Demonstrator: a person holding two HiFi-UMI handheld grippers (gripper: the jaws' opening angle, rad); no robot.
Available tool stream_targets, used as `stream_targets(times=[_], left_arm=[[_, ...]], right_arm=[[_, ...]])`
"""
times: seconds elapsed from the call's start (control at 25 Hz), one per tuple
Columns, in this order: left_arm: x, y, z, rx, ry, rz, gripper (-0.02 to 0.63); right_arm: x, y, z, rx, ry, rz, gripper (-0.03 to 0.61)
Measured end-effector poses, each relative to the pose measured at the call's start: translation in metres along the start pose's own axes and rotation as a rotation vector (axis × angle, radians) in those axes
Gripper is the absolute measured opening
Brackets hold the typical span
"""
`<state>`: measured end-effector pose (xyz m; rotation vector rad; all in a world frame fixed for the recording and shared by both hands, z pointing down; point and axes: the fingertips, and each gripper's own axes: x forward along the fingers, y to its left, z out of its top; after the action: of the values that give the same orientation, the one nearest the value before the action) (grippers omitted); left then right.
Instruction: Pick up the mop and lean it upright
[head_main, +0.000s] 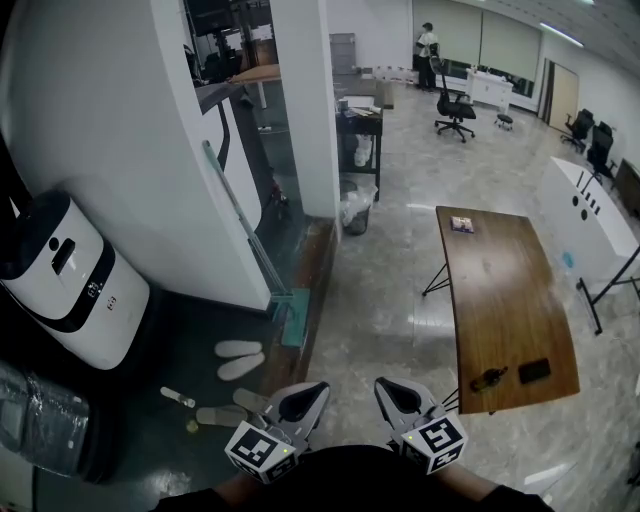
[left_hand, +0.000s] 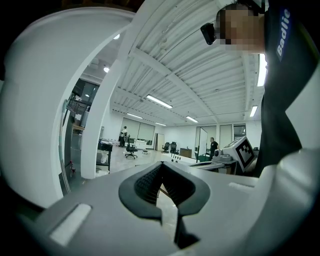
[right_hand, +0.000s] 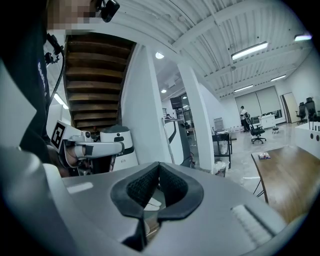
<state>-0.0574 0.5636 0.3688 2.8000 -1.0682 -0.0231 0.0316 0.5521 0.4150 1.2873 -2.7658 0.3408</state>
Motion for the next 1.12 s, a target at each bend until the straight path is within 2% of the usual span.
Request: stream_targets(times=[0.52, 0.68, 1.12], left_arm=[[0.025, -0.020, -0.015, 0.037, 0.007, 0.067, 0.020], [0.032, -0.025, -0.015, 0.023, 0.021, 0.096, 0.020], [0.050, -0.021, -0.011, 0.021, 0.023, 0.108, 0.020]], right_arm=[[-0.023, -0.029, -0.003, 0.006, -0.016, 0.049, 0.015], [-0.027, -0.038, -0.007, 0.016, -0.015, 0.065, 0.015], [-0.018, -0.054, -0.012, 0.030, 0.008, 0.075, 0.015]])
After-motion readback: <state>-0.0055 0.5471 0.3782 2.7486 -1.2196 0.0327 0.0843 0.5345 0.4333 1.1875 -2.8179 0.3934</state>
